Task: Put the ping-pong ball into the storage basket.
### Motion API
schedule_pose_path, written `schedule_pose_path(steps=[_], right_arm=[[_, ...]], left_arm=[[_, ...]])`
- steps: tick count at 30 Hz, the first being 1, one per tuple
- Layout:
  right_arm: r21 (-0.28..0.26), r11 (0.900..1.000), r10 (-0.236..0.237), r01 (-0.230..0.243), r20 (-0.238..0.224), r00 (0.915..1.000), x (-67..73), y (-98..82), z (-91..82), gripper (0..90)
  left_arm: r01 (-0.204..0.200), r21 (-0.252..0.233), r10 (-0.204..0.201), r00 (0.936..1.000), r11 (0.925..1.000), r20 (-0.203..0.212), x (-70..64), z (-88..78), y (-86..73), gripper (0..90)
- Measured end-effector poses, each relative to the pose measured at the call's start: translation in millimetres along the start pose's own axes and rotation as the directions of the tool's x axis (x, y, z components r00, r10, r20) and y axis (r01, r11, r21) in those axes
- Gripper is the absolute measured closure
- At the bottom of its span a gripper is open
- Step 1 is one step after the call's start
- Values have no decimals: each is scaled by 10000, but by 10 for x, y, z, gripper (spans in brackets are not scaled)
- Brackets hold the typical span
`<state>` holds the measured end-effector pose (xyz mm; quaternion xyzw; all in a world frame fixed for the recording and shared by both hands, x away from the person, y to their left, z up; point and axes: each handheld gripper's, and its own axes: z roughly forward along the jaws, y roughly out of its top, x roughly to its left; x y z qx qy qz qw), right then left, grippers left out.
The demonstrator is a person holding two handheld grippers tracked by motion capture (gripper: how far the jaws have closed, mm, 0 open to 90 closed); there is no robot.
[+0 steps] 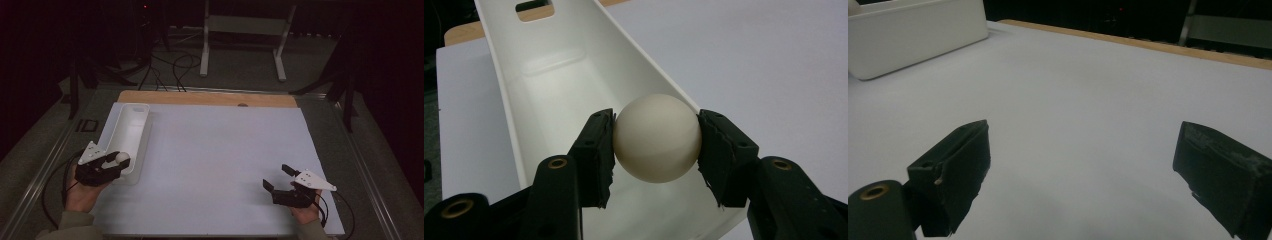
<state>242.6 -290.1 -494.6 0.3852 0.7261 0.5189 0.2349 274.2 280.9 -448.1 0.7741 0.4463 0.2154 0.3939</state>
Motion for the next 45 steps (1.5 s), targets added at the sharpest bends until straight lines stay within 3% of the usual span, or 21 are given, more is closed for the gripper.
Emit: schedule_pose_path(steps=[3,4,8,21,45], right_arm=[[-13,10000,-9,9,-2,10000,-4,-1,2,79],[-12,10000,-9,9,1,10000,-4,-1,2,79],[5,10000,9,-9,-12,10000,1,0,3,79],[-10,10000,-5,5,-20,10000,-2,0,3,79],[-25,10000,-19,19,-38,10000,-4,0,1,79]], left_arm=[[233,-284,-229,9996,9993,168,4,-10,-2,275],[282,-321,-283,9996,9991,-41,-6,-6,0,191],[376,-342,-375,9993,9987,23,-13,-6,0,15],[239,-654,-221,9994,9976,282,-24,-28,-17,0],[-195,-705,244,9973,9973,694,-108,11,-27,0]])
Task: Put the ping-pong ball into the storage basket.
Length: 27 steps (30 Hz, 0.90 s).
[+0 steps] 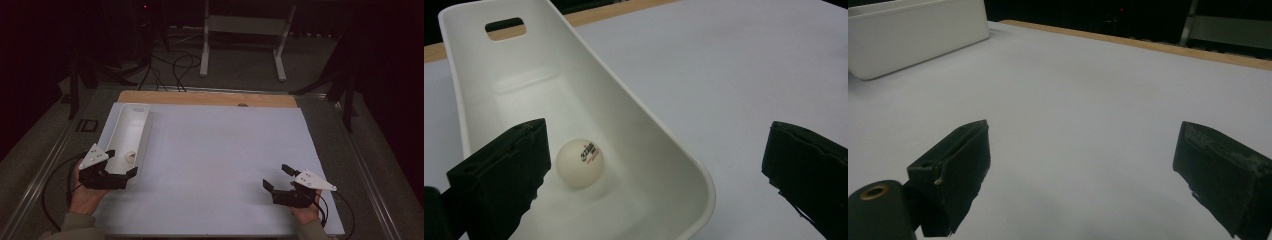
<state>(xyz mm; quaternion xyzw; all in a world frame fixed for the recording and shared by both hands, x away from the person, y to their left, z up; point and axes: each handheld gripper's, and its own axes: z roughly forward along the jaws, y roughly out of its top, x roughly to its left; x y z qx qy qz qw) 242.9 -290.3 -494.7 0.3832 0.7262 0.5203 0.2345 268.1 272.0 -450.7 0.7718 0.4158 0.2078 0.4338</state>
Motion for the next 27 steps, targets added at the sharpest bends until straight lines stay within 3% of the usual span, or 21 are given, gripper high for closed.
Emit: schedule_pose_path(steps=[15,27], right_arm=[[13,10000,-5,5,5,10000,4,-1,-2,79],[31,10000,-12,12,-26,10000,4,-4,1,79]], left_arm=[[-424,-159,426,9991,9990,77,-108,11,-44,0],[-329,-590,351,9987,9977,364,-131,20,-124,0]])
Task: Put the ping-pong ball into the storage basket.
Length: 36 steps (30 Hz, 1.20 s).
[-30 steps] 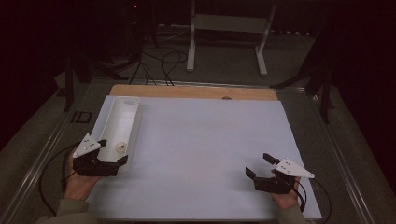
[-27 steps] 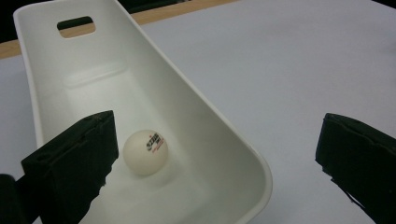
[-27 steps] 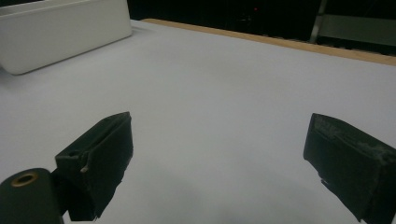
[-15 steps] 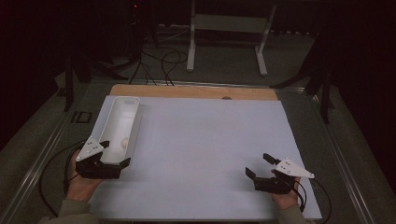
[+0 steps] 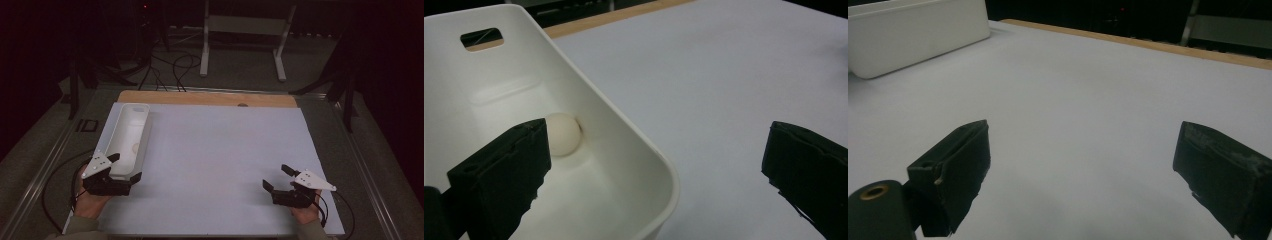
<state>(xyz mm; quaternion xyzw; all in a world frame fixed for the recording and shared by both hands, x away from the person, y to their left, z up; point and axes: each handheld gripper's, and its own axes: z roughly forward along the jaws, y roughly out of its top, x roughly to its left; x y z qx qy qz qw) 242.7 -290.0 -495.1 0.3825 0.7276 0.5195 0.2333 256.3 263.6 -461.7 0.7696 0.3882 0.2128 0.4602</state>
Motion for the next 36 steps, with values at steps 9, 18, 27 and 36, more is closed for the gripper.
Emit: schedule_pose_path(steps=[9,18,27,36], right_arm=[[7,10000,-15,15,-24,10000,4,-4,3,79],[-54,10000,-19,19,-17,10000,3,-3,-2,79],[-124,9999,-106,106,54,9999,10,0,-10,79],[-345,9994,-71,74,98,9999,9,13,-35,79]], left_arm=[[-58,-398,65,9998,9992,171,-33,-19,-63,0],[-285,-489,299,9991,9984,297,-87,-23,-126,0],[-510,-604,521,9985,9969,182,-161,-50,-234,0],[-558,-858,571,9983,9947,135,-187,-88,-295,0]])
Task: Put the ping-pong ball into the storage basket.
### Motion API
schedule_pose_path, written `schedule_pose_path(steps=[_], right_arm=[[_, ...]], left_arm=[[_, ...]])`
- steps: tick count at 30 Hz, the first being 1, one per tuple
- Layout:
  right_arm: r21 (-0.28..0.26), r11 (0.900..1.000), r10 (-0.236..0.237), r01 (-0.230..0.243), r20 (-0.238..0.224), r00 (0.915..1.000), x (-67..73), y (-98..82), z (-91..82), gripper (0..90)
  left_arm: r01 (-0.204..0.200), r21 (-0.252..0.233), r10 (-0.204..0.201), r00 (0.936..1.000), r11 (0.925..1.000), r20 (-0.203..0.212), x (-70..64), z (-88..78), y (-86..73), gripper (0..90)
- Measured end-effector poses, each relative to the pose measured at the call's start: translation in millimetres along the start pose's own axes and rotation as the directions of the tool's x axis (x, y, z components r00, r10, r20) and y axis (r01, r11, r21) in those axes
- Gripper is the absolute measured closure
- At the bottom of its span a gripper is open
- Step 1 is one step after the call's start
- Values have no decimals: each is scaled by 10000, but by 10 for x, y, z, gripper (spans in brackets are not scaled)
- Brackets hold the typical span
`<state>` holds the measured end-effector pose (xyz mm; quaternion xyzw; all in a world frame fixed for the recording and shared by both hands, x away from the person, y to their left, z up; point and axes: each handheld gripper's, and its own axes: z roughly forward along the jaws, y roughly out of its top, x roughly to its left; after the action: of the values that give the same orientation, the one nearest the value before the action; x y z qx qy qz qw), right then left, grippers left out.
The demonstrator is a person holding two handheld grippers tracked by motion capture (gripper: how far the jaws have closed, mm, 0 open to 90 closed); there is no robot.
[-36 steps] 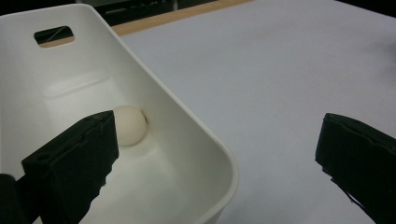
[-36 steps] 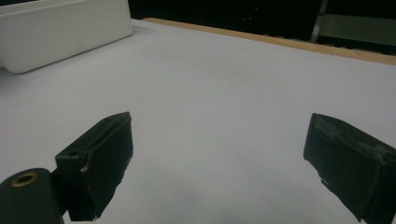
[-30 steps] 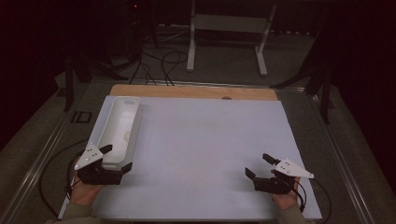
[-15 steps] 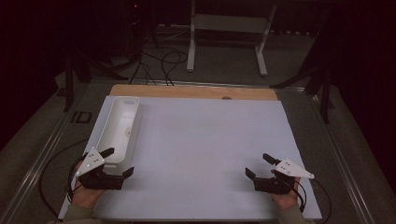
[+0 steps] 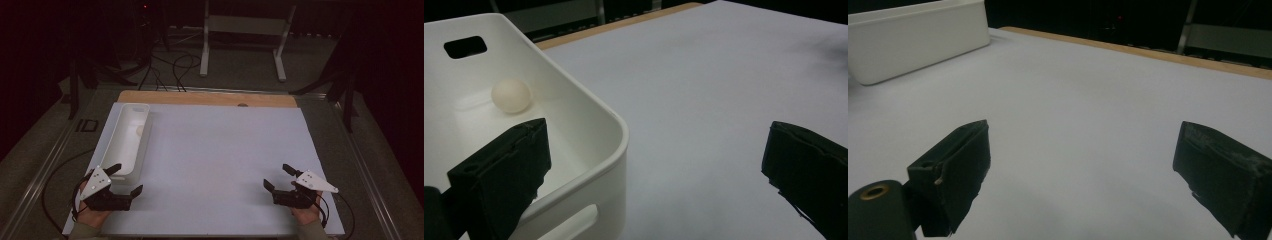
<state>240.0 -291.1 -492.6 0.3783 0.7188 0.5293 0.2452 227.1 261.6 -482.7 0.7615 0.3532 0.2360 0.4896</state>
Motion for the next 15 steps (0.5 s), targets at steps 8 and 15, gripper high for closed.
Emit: schedule_pose_path(steps=[8,15], right_arm=[[-102,9998,-145,144,-61,9999,20,2,-2,79],[-104,9998,-193,191,-235,9995,49,1,24,79]], left_arm=[[-6,-196,5,10000,9998,-62,6,1,7,0],[35,-229,-39,9998,9997,-175,21,22,6,0]])
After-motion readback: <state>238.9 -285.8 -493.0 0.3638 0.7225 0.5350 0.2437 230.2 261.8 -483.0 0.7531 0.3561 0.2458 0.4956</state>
